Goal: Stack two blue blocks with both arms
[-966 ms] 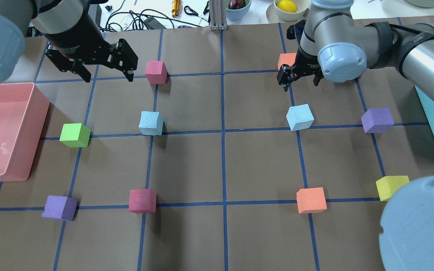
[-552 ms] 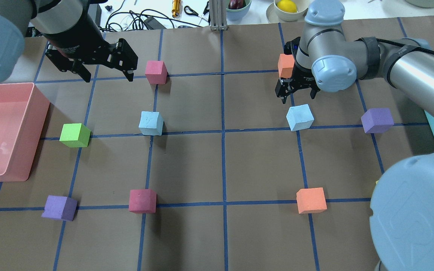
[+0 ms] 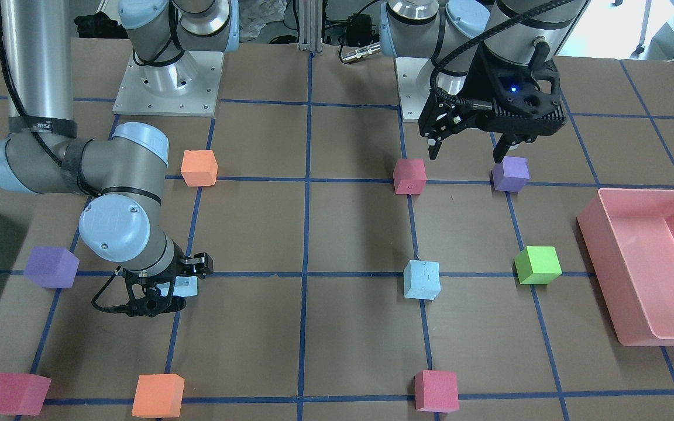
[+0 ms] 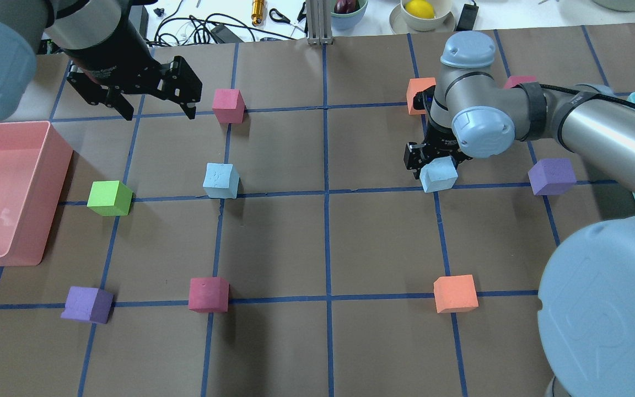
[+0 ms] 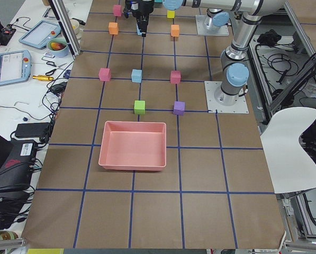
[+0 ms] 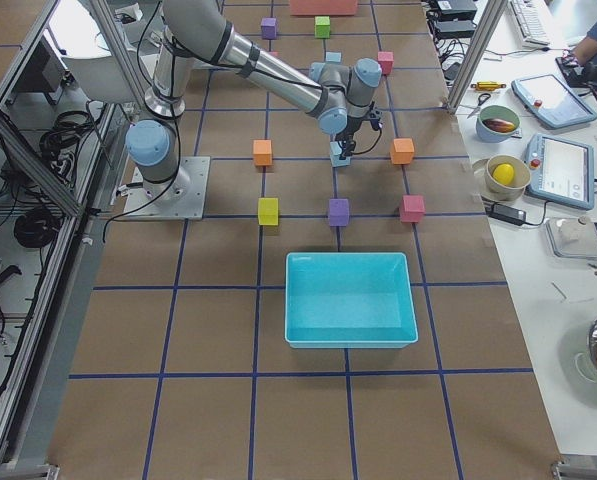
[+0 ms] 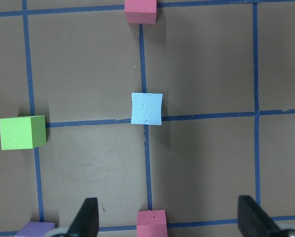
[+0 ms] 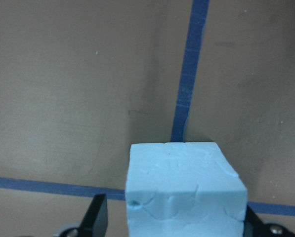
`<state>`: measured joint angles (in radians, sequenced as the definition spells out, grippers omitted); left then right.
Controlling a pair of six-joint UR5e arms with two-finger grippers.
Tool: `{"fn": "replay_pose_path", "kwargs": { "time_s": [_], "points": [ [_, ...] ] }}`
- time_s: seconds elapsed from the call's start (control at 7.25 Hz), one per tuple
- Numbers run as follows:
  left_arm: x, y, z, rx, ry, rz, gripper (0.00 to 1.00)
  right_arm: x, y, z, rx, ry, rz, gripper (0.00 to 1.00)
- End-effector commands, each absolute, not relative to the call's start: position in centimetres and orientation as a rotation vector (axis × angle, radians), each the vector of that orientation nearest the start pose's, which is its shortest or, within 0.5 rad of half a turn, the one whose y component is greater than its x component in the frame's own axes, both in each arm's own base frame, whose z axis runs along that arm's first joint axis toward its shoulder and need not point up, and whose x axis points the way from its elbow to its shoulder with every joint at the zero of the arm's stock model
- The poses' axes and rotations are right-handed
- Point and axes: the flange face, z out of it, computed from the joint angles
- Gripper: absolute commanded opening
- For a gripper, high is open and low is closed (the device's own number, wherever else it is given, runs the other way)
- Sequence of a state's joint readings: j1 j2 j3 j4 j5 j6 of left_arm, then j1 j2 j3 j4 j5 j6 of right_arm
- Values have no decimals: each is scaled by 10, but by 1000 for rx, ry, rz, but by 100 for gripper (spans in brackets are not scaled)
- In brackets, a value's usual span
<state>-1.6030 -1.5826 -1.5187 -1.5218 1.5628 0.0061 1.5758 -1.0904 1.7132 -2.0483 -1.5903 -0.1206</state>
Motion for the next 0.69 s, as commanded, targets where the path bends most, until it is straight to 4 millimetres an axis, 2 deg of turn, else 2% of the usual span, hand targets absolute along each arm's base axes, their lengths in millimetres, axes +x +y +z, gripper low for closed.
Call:
{"fn": "replay_pose_path", "kwargs": {
  "time_s": [0.0,0.14,0.28,0.41,0.55],
  "points": [
    [-150,-501,513,61,3147,-140,100,134,-598,194,-216,3132,230,6],
    [-150,-501,513,61,3147,-140,100,134,-604,208,-189,3132,184,0],
    [-150,-501,513,61,3147,-140,100,138,-622,237,-186,3137,88,0],
    [-150,-501,513,61,3148,-140,100,151,-633,265,-124,3139,80,0],
    [-150,-501,513,61,3147,-140,100,179,-647,294,-49,3127,26,0]
  ]
}}
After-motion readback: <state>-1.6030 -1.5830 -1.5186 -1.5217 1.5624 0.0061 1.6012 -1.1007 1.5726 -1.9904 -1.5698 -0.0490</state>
